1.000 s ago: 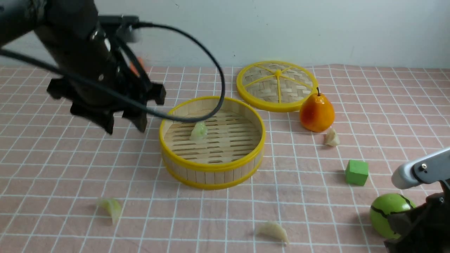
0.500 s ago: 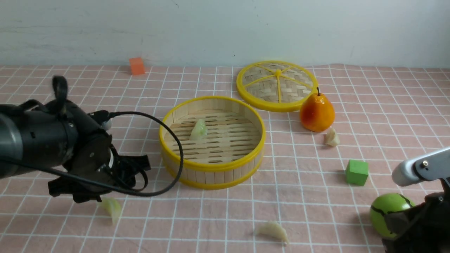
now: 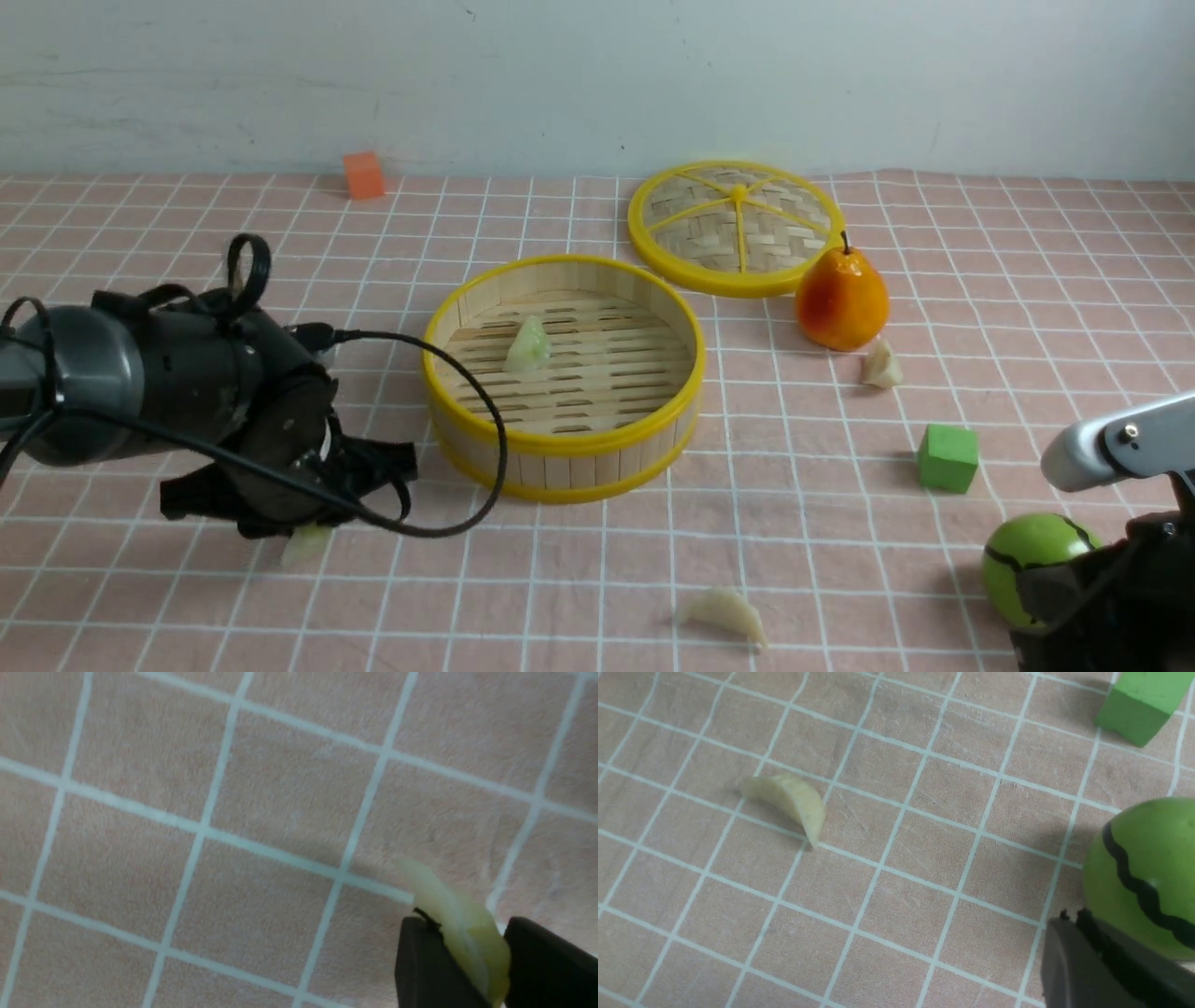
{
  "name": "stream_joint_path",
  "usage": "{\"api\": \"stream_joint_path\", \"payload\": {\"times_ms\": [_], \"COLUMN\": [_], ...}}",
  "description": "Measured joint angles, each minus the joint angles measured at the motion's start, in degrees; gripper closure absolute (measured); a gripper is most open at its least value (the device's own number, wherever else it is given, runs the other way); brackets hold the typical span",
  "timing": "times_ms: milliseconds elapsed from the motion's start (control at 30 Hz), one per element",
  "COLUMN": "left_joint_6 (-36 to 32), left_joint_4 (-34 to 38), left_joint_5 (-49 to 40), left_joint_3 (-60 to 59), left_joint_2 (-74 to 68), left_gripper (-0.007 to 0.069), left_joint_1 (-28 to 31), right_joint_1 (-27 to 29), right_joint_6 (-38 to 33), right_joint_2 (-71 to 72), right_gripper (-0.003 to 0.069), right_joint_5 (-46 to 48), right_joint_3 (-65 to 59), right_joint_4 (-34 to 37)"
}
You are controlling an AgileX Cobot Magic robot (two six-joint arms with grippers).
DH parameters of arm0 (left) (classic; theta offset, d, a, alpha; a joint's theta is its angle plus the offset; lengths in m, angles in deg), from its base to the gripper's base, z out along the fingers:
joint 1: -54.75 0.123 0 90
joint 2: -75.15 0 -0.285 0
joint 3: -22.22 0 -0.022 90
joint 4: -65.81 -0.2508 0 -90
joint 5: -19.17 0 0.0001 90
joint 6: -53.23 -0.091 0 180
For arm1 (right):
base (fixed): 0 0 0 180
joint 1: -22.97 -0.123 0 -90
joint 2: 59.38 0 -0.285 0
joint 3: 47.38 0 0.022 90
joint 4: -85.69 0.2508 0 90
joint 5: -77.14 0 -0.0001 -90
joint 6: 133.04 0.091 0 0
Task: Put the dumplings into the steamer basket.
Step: Use the left arm to grab a dumpling, then use the left arm to put the dumpling into the steamer
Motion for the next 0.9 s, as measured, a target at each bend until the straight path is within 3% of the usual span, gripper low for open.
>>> {"api": "stream_joint_path", "payload": {"times_ms": [200,233,267,367,700,867,900], "left_joint_6": [-18.9,-19.6,-24.8,-30.2,-32.6,-32.6,-31.9], "left_joint_4": [11.1,11.5,15.6,18.9,19.2,19.2,19.2], "left_joint_5": [-1.6,-1.6,-1.7,-1.8,-3.5,-1.5,-1.5], "left_joint_3": [11.5,12.0,16.3,22.1,28.5,28.9,28.9], "left_joint_2": [5.3,5.3,4.5,0.7,-13.9,-15.7,-15.3], "left_gripper": [0.0429,0.0429,0.0429,0.0429,0.0429,0.0324,0.0268], "left_joint_1": [-4.4,-4.6,-6.3,-7.3,-7.4,-7.4,-7.4], "right_joint_1": [0.0,0.0,0.0,0.0,0.0,0.0,0.0], "right_joint_6": [0.0,0.0,-0.1,-0.1,-0.1,-0.1,0.5], "right_joint_2": [0.0,0.0,-0.2,-1.1,-4.1,-4.1,-4.5], "right_gripper": [0.0628,0.0627,0.0627,0.0627,0.0619,0.0608,0.0592], "right_joint_5": [0.0,0.0,0.0,-0.1,-0.2,1.5,5.0], "right_joint_3": [0.0,0.0,0.0,0.0,0.0,0.2,1.3], "right_joint_4": [0.0,0.0,0.0,0.0,0.1,0.1,0.1]}}
